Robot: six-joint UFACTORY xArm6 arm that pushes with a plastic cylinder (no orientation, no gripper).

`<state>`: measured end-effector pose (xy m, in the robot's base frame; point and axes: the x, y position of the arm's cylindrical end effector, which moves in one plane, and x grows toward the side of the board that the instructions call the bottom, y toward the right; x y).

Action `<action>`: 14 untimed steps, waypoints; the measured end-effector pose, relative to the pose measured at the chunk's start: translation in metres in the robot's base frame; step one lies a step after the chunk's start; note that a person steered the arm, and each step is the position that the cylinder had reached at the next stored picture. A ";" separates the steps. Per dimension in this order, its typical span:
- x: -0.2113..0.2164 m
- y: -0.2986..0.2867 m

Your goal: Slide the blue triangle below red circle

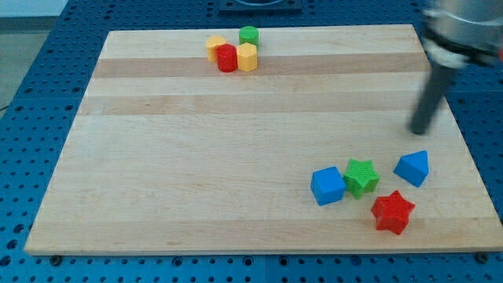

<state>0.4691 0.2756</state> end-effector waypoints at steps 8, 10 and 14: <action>-0.034 -0.225; -0.082 -0.263; -0.058 -0.343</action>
<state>0.4110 -0.0677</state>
